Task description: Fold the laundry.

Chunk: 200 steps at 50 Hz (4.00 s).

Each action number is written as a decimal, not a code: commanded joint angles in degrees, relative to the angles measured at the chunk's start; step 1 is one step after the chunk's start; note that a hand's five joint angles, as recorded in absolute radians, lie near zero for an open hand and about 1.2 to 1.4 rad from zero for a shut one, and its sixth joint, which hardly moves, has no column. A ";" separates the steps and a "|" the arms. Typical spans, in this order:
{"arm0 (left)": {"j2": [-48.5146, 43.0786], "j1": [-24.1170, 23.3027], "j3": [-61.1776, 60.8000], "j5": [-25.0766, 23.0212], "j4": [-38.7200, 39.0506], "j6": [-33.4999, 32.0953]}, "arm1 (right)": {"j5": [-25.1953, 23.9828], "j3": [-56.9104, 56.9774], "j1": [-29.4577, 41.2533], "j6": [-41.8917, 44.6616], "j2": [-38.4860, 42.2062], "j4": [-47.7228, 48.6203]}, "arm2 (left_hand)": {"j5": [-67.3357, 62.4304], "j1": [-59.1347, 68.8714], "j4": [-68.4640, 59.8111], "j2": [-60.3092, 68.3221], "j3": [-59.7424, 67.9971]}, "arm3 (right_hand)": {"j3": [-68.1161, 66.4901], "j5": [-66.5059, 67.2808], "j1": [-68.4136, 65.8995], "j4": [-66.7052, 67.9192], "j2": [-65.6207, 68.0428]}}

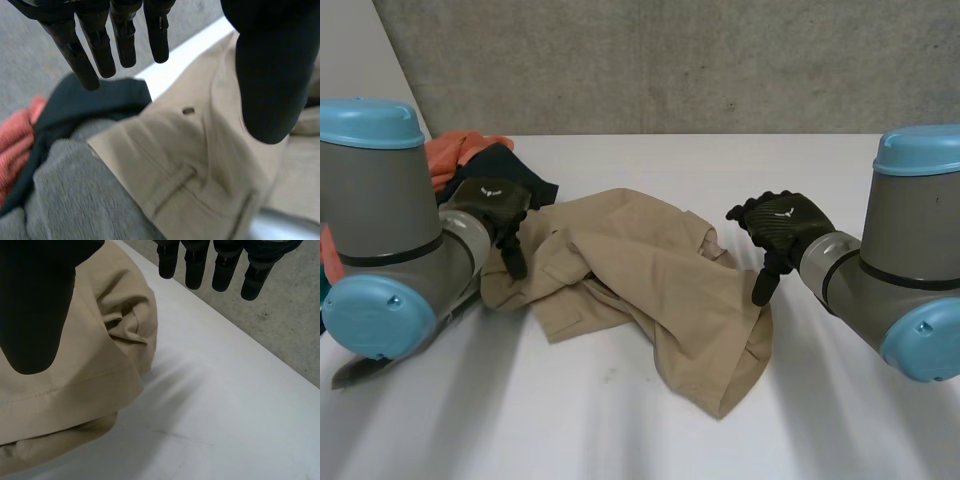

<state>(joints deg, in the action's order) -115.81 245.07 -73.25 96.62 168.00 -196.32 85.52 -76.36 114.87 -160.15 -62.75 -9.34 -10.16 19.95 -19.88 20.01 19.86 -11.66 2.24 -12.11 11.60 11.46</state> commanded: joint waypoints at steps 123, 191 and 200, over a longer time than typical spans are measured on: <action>-3.03 5.07 -6.74 -6.62 13.67 -9.96 | -9.85 27.23 1.41 5.90 27.34 5.22 | -59.84 60.05 -60.12 59.99 60.14 | -68.34 67.76 -67.89 68.40 68.54; -2.76 3.57 28.64 -19.45 18.41 10.62 | 3.43 22.43 -4.30 -1.92 3.69 24.39 | -57.84 58.05 -58.12 57.99 58.14 | -68.34 67.76 -67.89 68.40 68.54; -4.95 1.73 7.70 -17.26 16.66 1.22 | 2.19 6.06 -5.36 1.50 4.65 19.80 | -59.84 60.05 -60.12 59.99 60.14 | -68.34 67.76 -67.89 68.40 68.54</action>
<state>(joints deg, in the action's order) -118.97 248.15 -52.38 77.39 186.35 -187.85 88.60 -59.29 110.23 -161.56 -58.97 12.83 -56.86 64.61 -68.66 68.63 68.20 -68.04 58.22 -63.69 68.43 67.31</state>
